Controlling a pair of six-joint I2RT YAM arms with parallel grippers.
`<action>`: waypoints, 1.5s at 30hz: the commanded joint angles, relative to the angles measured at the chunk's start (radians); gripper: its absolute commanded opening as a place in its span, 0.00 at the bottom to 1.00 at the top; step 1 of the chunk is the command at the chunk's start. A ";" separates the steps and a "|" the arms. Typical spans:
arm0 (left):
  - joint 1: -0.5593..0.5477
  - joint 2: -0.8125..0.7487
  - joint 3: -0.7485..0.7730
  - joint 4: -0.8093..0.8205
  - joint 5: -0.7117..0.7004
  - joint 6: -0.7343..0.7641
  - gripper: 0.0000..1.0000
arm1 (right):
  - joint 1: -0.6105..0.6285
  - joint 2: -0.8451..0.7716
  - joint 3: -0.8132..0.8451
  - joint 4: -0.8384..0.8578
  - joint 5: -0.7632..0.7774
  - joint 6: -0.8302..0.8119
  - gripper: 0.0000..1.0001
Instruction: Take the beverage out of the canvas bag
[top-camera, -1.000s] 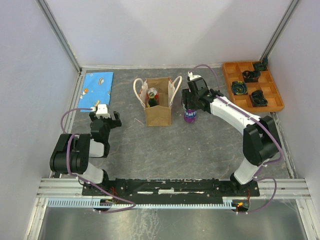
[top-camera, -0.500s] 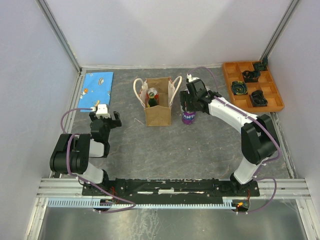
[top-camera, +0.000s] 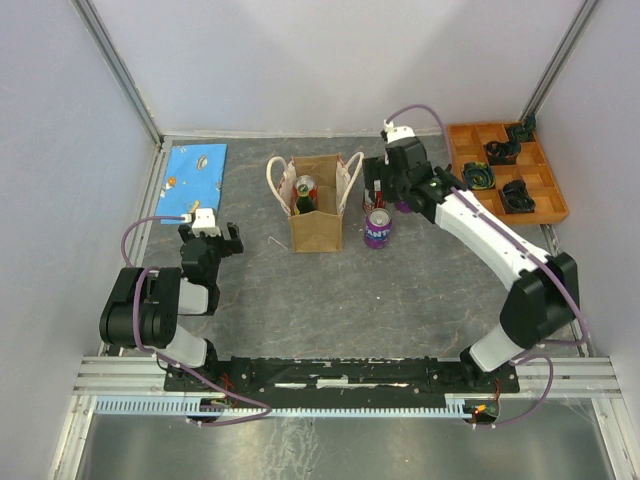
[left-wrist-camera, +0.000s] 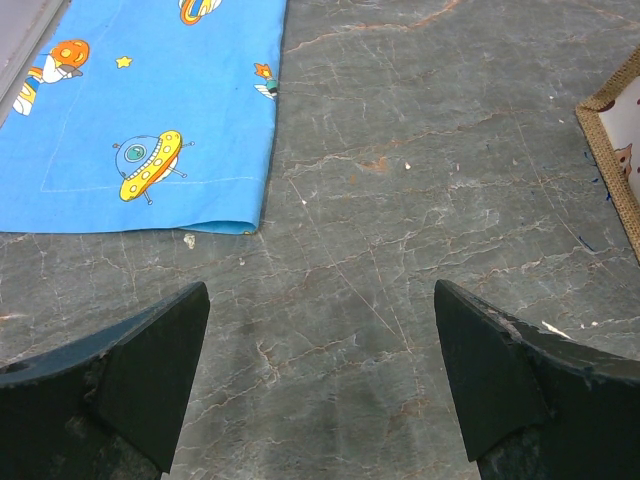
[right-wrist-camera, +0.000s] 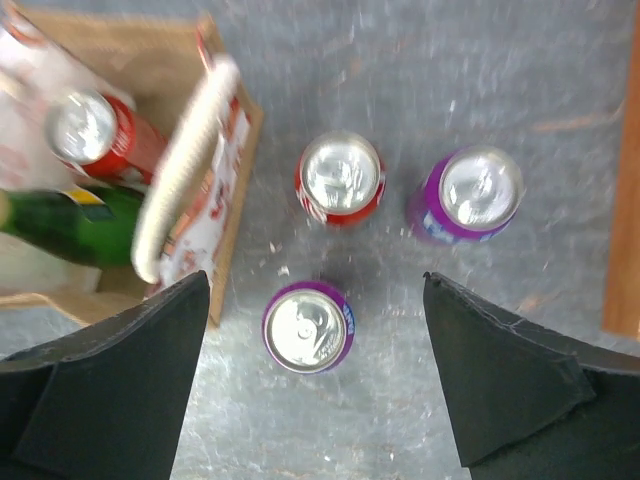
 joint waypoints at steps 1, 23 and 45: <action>-0.001 -0.002 0.022 0.026 -0.002 -0.008 0.99 | 0.012 -0.067 0.137 0.029 0.020 -0.069 0.93; 0.000 -0.002 0.022 0.029 -0.003 -0.008 0.99 | 0.090 0.391 0.745 -0.053 -0.284 -0.129 0.76; 0.000 -0.002 0.021 0.028 -0.002 -0.008 0.99 | 0.104 0.650 0.711 0.010 -0.376 -0.095 0.87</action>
